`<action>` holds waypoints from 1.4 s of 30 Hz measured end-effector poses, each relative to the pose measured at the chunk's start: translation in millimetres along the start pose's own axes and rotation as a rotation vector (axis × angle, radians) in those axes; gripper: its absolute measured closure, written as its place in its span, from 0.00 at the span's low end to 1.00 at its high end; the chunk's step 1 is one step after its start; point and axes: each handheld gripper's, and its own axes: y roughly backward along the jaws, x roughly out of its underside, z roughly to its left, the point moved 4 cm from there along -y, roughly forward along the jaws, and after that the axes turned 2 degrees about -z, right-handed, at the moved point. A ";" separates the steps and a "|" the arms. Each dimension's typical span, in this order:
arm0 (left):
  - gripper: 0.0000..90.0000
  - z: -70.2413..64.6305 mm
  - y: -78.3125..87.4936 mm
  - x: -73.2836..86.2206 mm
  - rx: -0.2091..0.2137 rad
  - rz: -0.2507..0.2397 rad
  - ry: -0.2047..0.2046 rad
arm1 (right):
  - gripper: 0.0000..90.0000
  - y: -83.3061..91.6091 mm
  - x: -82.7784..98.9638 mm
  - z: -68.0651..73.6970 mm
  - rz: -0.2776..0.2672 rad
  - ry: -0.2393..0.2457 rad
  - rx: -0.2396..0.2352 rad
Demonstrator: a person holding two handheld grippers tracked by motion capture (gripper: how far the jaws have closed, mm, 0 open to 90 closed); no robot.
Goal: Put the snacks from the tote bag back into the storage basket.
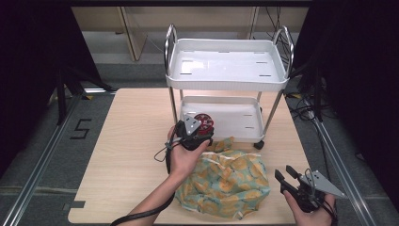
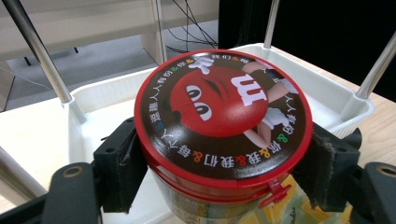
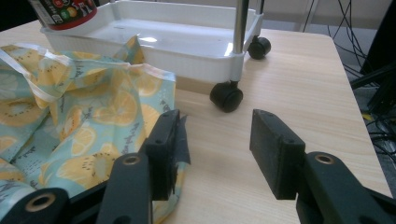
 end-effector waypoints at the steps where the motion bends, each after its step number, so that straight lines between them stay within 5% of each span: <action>1: 0.28 -0.1 -0.3 -0.3 -0.003 0.001 -0.001 | 0.60 0.5 0.1 -0.3 0.001 0.009 -0.002; 9: 0.28 -0.7 -5.4 1.8 -0.009 0.008 0.013 | 0.60 0.5 0.6 1.7 0.008 -0.013 0.004; 11: 0.28 0.2 -6.2 2.5 -0.008 0.014 0.006 | 0.60 -0.5 -0.3 -1.2 0.000 0.033 0.000; 15: 0.28 0.9 -7.7 3.6 -0.016 0.012 0.015 | 0.60 -0.2 0.3 -0.1 0.000 0.000 0.000; 23: 0.28 5.4 -9.3 5.1 -0.036 0.044 -0.025 | 0.60 -0.5 0.2 0.6 0.000 0.000 -0.007; 31: 0.28 4.8 -14.3 6.0 -0.046 0.050 -0.011 | 0.60 -0.6 0.0 -1.8 -0.004 0.024 0.004; 33: 0.28 1.4 -16.9 5.0 -0.041 0.023 0.020 | 0.60 -0.4 -0.1 -1.9 -0.003 0.023 0.005; 42: 0.28 3.7 -20.3 2.7 -0.059 0.021 0.010 | 0.60 -1.1 0.1 -1.1 -0.005 0.015 -0.001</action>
